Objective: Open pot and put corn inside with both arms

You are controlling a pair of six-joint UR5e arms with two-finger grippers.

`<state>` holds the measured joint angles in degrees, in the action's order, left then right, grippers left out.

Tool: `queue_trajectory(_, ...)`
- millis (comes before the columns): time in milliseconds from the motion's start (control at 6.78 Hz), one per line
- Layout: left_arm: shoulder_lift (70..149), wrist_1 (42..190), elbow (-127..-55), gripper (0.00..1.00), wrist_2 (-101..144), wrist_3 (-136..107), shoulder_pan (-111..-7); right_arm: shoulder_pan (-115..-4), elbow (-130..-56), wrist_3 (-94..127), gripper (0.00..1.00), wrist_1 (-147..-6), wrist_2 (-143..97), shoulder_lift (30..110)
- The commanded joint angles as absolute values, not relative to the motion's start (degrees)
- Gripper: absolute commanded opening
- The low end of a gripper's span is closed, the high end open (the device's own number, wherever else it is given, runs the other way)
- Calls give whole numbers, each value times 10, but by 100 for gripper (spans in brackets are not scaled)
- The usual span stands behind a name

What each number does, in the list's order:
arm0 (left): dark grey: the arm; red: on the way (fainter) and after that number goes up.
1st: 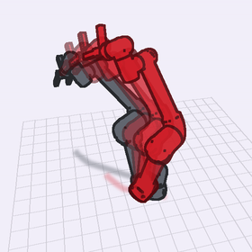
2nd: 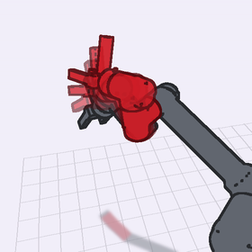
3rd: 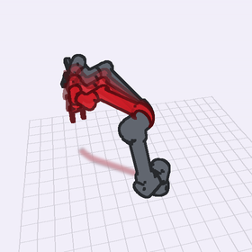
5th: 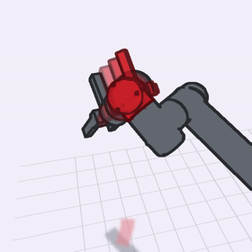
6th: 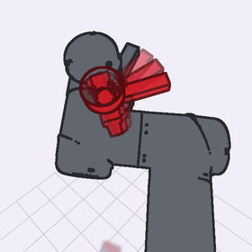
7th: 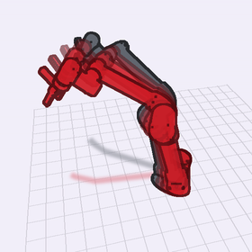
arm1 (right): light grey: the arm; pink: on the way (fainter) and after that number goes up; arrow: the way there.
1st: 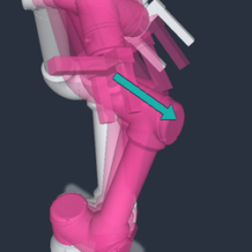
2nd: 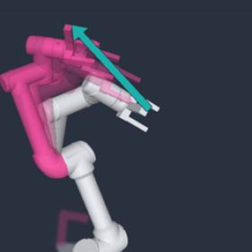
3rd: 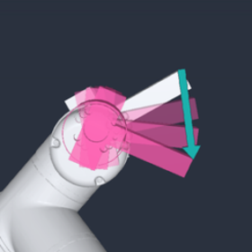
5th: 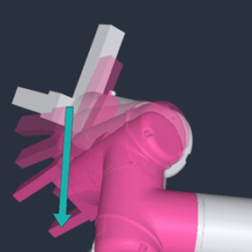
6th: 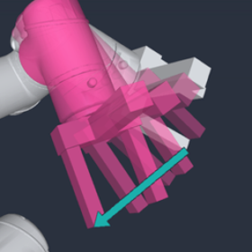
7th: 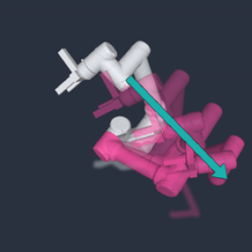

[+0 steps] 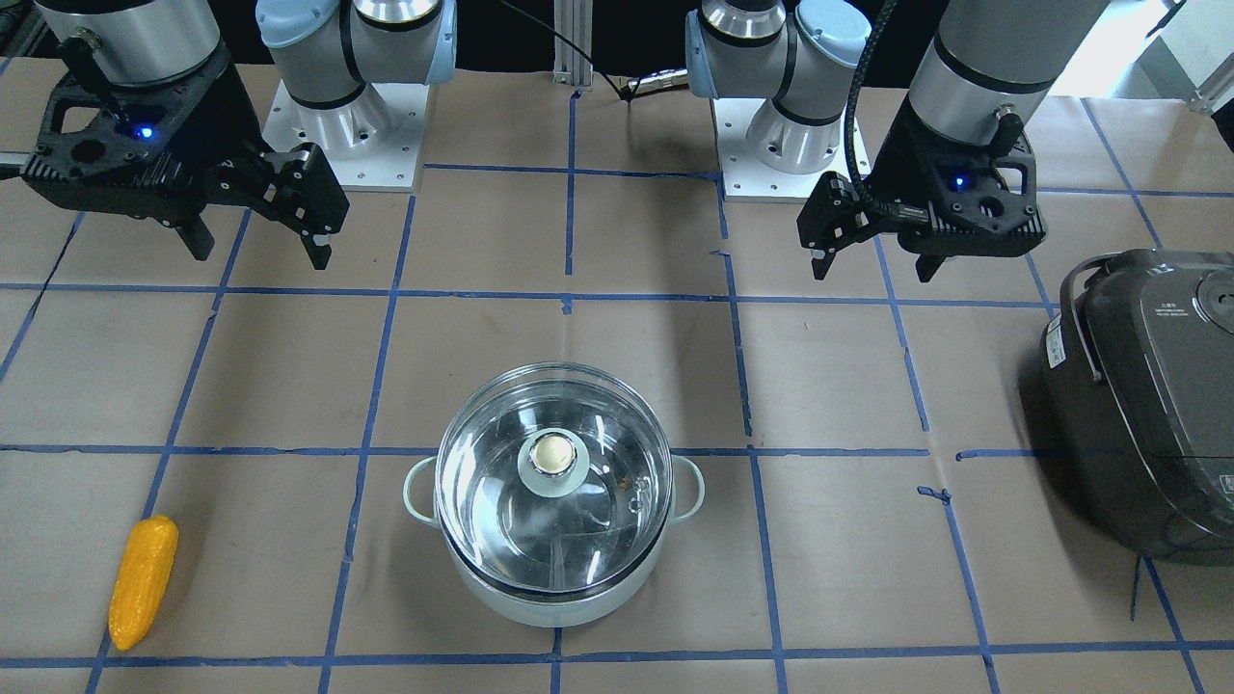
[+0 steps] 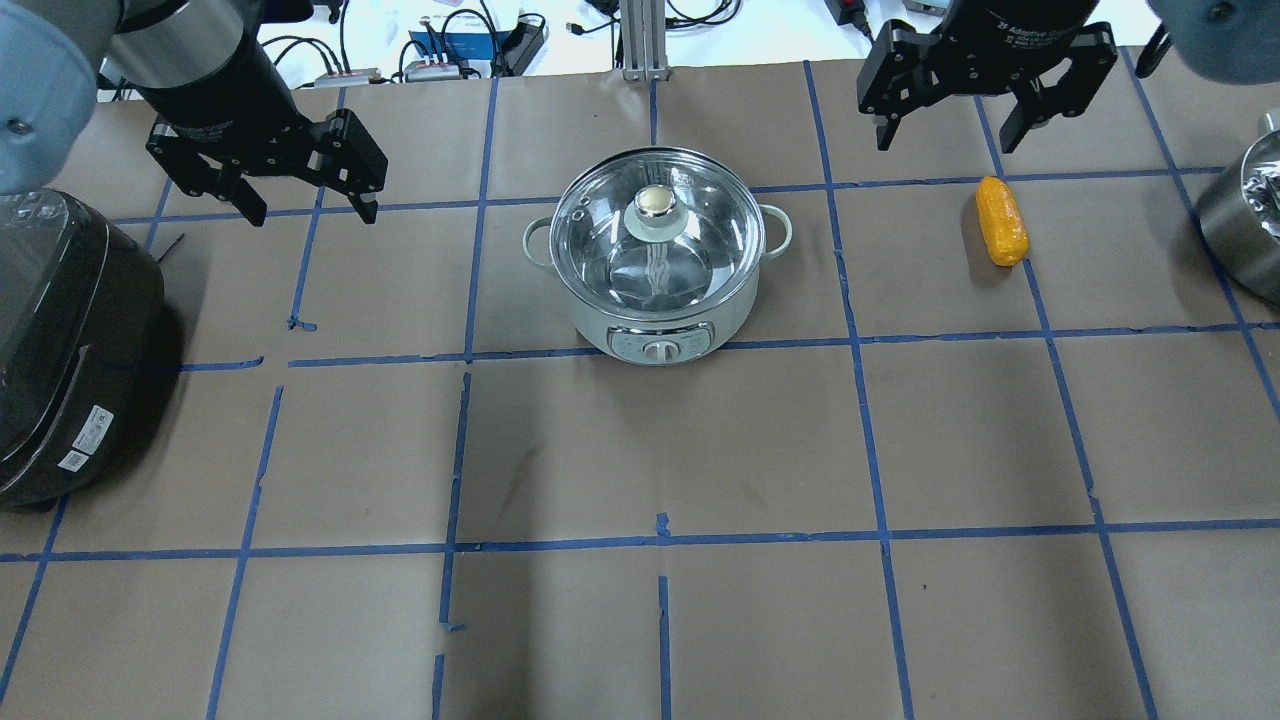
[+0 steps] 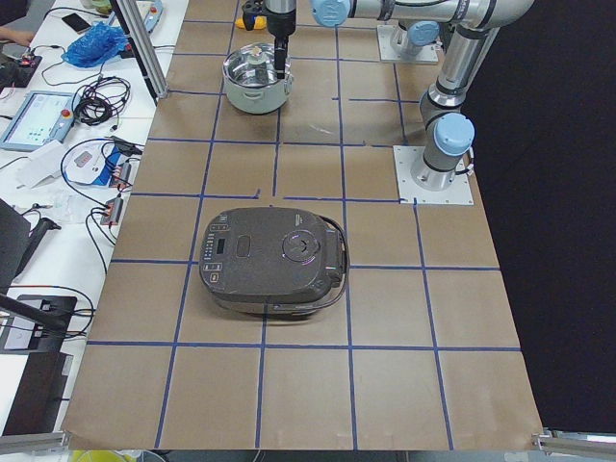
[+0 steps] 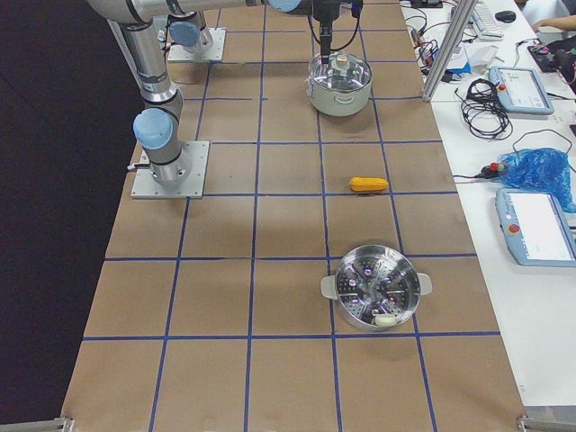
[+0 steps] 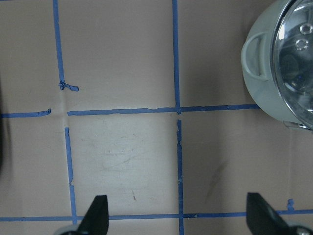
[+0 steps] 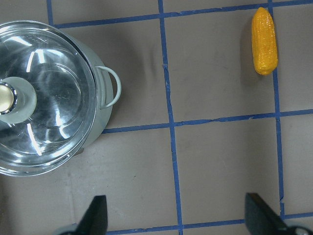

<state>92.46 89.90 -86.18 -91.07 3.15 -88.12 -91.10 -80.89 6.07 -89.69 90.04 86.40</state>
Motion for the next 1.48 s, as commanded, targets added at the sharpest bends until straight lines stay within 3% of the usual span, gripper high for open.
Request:
queue_trajectory(0,923,899,-862,100,-911,30,-883,-911,-812,61,100,-896,901,867)
queue_trajectory(443,934,898,-857,100,-911,28,-888,-909,-817,62,100,-895,908,871)
queue_trajectory(885,941,899,-834,100,-910,-25,-947,-828,-790,34,100,-899,906,847)
queue_trajectory(1328,1006,822,-819,100,-901,-112,-1035,-767,-742,-81,100,-959,911,674)
